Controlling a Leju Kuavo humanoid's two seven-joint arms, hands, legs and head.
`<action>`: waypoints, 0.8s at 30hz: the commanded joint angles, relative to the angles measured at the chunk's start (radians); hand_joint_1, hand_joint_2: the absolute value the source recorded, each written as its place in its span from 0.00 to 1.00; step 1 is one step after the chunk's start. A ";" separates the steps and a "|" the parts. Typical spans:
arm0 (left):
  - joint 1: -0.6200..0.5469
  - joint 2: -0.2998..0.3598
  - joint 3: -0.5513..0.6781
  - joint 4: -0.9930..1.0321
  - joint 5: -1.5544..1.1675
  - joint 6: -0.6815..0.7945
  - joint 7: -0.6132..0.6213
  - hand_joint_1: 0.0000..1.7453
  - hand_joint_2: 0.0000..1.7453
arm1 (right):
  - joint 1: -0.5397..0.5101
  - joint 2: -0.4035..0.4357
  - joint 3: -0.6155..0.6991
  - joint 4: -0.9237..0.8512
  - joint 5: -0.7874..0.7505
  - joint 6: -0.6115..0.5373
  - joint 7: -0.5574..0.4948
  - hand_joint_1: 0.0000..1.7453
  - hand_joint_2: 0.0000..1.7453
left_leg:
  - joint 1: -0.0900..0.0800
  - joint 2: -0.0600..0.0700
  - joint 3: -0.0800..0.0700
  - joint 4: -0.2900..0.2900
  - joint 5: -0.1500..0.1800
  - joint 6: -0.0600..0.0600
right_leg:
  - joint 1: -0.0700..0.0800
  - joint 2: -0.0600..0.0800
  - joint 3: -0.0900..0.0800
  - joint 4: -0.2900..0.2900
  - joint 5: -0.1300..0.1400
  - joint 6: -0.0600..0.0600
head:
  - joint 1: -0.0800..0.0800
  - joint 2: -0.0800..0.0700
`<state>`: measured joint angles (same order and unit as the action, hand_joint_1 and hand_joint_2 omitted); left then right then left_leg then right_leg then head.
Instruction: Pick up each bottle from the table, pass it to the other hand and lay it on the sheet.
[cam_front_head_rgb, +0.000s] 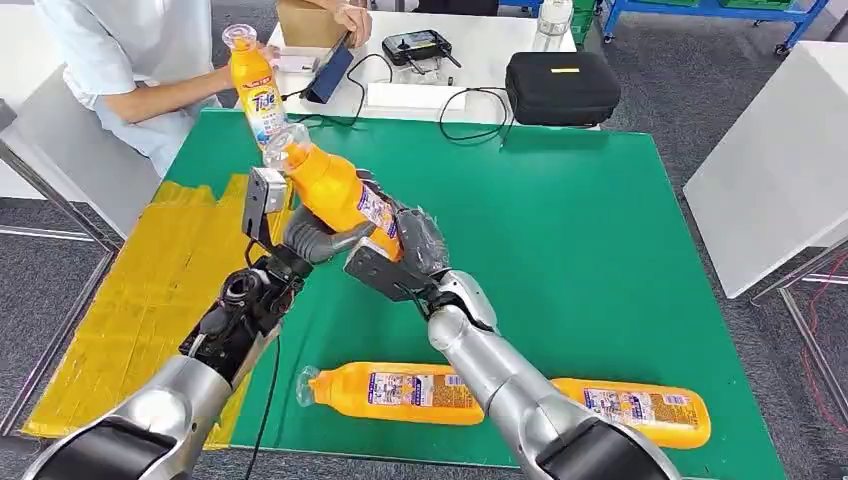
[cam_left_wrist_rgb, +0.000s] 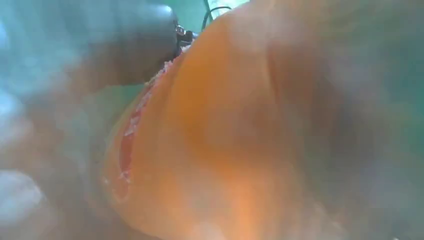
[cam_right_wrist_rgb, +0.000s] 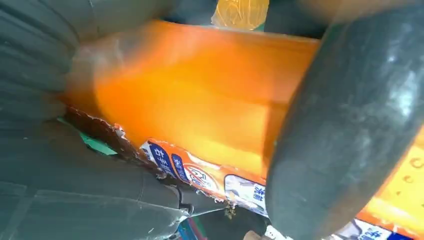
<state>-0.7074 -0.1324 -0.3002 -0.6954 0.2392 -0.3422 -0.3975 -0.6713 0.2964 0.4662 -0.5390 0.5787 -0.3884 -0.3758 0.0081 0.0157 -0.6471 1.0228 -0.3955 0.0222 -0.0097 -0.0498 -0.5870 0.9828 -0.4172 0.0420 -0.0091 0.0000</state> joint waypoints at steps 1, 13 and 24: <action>-0.034 -0.007 0.045 -0.013 -0.008 0.067 0.014 1.00 1.00 | 0.054 -0.027 0.035 -0.102 -0.019 -0.056 -0.068 0.00 1.00 | 0.001 -0.001 0.003 0.000 -0.001 -0.001 | 0.000 0.003 0.003 0.000 -0.002 -0.001 | 0.000 0.000; -0.008 0.035 0.119 -0.044 -0.071 0.197 0.004 1.00 1.00 | 0.274 -0.161 0.054 -0.652 0.044 -0.118 -0.012 0.00 1.00 | 0.000 -0.002 0.002 0.000 -0.002 0.000 | 0.000 0.002 0.004 -0.001 -0.002 -0.001 | 0.001 0.000; 0.036 0.084 0.081 -0.167 -0.663 0.684 -0.008 1.00 1.00 | 0.493 -0.224 -0.005 -1.099 -0.084 -0.144 -0.066 0.00 1.00 | 0.000 -0.003 -0.001 0.000 -0.001 0.000 | 0.000 -0.001 0.000 0.000 -0.002 -0.001 | 0.000 0.000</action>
<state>-0.6584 -0.0923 -0.2152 -0.8149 -0.2147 0.2008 -0.4337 -0.2944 0.1556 0.4814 -1.3205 0.6137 -0.5509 -0.4010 0.0081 0.0141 -0.6504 1.0227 -0.3956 0.0221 -0.0096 -0.0523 -0.5891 0.9826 -0.4175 0.0419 -0.0092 0.0000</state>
